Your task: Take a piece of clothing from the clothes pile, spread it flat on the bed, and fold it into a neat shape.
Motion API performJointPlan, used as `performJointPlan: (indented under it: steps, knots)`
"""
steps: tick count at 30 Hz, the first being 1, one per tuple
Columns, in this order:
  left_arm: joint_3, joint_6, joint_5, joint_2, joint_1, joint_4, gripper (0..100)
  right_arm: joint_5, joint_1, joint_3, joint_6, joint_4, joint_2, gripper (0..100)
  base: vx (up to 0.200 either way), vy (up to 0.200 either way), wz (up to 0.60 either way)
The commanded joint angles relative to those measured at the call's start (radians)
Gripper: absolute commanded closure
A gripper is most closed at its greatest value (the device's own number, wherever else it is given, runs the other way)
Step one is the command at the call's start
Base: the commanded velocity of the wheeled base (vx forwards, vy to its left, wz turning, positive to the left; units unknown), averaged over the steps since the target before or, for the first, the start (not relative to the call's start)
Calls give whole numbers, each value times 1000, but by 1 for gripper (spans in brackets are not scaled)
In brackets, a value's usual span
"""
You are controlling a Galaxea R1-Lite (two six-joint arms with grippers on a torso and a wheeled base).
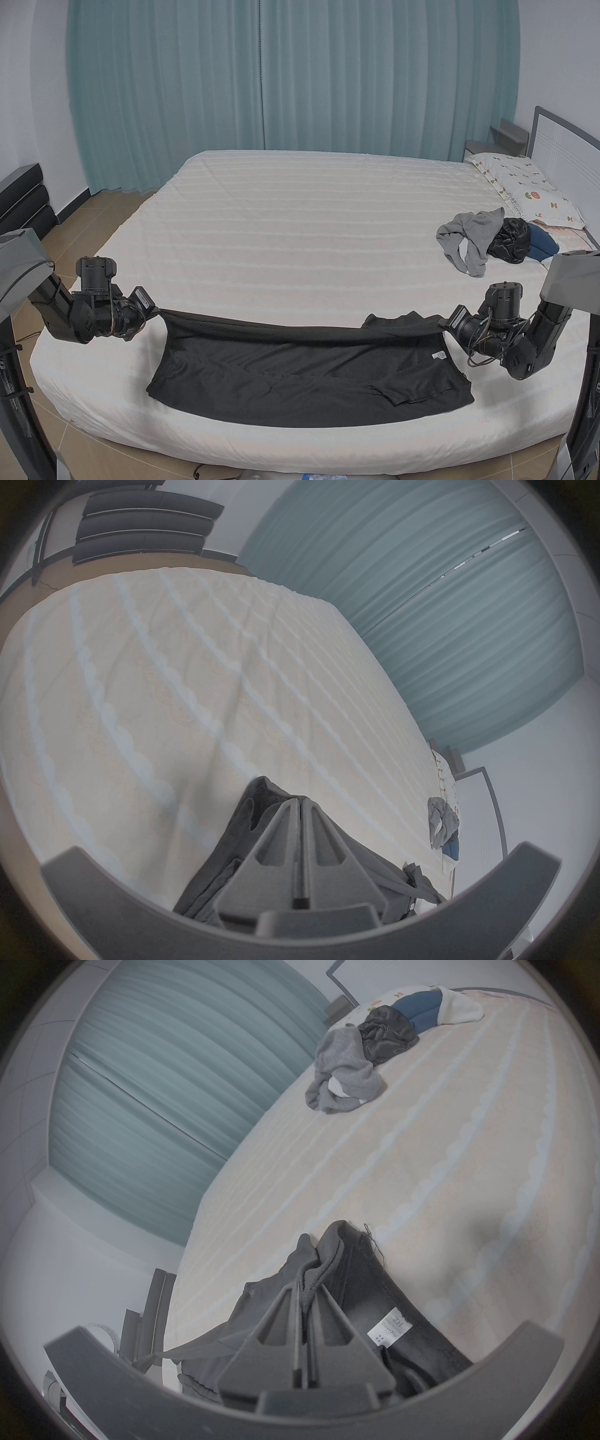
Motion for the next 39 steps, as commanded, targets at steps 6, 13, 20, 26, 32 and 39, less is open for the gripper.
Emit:
performJointPlan:
  steps: [6,13,20,26,32,39]
  knots:
    - [-126,-10,3,19,13,10,100,-20,-2,-127,2,-20,56,100,0,0,0]
    - [-229,-131,13,45,9,1,100,-56,-8,-275,4,-54,95,100,0,0,0]
    - [-218,-168,13,42,13,-51,100,-53,-5,-280,-4,-89,127,100,0,0,0]
    - [-209,-169,13,37,13,-65,100,-50,-8,-280,-11,-129,154,100,0,0,0]
    - [-203,-165,12,48,15,-59,100,-40,-8,-240,-34,-157,124,100,0,0,0]
    - [-170,-149,3,51,16,-54,100,6,-11,-140,-59,-152,58,100,0,0,0]
